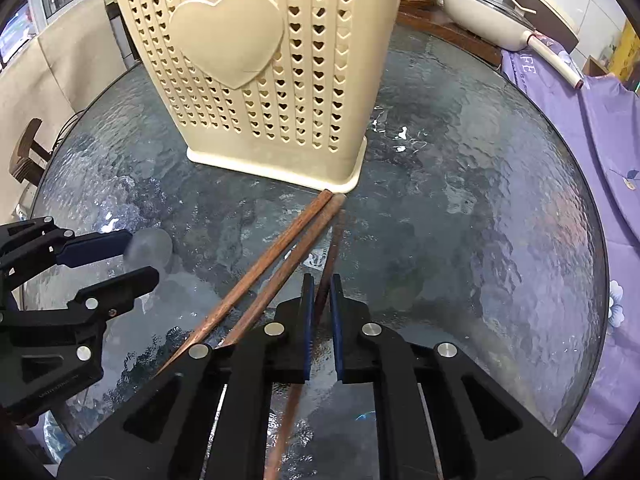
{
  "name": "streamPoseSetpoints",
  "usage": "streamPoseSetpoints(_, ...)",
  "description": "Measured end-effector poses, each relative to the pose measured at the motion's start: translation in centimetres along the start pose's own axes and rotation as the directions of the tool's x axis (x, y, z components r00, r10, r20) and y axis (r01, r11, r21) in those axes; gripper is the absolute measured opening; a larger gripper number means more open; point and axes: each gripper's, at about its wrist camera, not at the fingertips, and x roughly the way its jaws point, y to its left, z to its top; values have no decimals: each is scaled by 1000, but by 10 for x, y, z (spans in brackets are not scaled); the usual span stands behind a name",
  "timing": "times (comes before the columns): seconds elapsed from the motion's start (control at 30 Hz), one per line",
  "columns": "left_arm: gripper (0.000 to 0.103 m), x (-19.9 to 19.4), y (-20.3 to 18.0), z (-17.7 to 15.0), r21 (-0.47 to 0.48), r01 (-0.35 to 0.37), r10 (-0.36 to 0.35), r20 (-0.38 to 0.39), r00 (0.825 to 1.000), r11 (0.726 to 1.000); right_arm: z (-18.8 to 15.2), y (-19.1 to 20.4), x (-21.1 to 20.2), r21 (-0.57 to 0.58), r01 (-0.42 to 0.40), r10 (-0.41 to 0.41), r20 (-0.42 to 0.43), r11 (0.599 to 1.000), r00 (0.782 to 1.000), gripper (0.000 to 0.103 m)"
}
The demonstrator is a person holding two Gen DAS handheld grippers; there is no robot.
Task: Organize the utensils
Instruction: 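Close the right tool on a wooden chopstick while the left tool holds the clear spoon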
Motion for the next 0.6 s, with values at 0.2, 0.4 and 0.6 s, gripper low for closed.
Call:
streamPoseSetpoints(0.2, 33, 0, -4, 0, 13, 6, -6, 1, 1000, 1000, -1, 1, 0, 2, -14, 14, -2, 1000, 1000, 8)
streamPoseSetpoints(0.4, 33, -1, -3, 2, -9, 40, -40, 18, 999, 999, -6, -15, -1, 68, -71, 68, 37, 995, 997, 7)
streamPoseSetpoints(0.6, 33, -14, 4, 4, -24, 76, -73, 88, 993, 997, -16, -32, -11, 141, -143, 125, 126, 980, 984, 6)
